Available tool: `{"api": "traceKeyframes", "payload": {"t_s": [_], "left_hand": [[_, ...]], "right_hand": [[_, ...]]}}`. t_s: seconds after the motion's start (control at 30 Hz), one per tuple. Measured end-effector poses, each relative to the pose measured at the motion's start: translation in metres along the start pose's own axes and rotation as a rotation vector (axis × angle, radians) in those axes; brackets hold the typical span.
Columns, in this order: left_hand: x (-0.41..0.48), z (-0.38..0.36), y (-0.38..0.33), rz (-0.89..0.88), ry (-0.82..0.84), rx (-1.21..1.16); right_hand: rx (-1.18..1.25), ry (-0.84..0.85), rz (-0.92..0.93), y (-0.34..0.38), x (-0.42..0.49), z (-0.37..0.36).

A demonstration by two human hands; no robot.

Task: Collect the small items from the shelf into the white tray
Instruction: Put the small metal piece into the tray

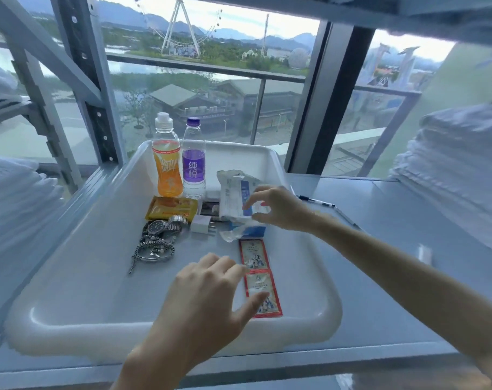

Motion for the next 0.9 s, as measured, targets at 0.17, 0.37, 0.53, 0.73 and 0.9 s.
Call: {"api": "traceKeyframes", "payload": {"t_s": [0.17,0.37,0.53,0.73,0.9], "left_hand": [[0.036,-0.022,-0.062,-0.099,-0.01,-0.071],[0.065,-0.046,-0.121,-0.171,0.002,-0.054],[0.072,-0.058,-0.124,-0.117,0.019,-0.094],[0.07,-0.058,-0.131,-0.125,0.018,-0.087],[0.066,-0.052,-0.136,-0.124,-0.047,-0.118]], "right_hand": [[0.043,-0.189,-0.163,-0.04,-0.099,0.051],[0.133,-0.192,-0.507,-0.113,-0.189,0.068],[0.144,-0.053,-0.665,-0.167,-0.219,0.04],[0.072,0.071,-0.724,-0.198,-0.211,0.002],[-0.021,0.09,-0.704,-0.204,-0.193,-0.008]]}}
Point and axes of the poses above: each hand's wrist, its own x-axis towards the middle knuckle, its own z-axis out of the back of the hand, y = z × x, the point moved 1 cm from there along x, towards the middle knuckle, and after that the axes turned 2 degrees about z, right-handed, at the moved point
